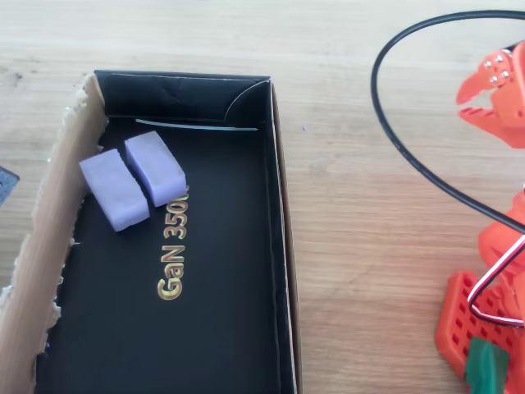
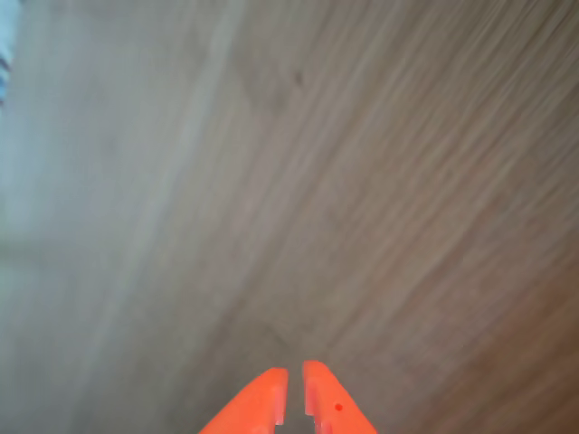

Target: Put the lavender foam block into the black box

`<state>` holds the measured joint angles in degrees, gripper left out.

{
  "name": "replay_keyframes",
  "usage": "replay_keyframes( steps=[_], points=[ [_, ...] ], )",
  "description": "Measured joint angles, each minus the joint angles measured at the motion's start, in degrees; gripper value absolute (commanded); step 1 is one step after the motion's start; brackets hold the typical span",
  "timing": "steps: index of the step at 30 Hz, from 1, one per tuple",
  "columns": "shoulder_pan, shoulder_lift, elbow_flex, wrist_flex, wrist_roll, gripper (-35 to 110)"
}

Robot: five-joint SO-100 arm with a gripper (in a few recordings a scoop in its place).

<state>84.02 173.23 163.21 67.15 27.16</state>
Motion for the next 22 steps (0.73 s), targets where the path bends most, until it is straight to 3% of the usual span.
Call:
replay_keyframes(
  steps=[7,14,22],
  points=[
    [0.4,0.4,0.0,5.9,-0.3,0],
    [-0.6,0.4,0.0,6.5,-11.9,0],
    [-2.9,0.4,0.0,6.5,-13.9,0]
  ],
)
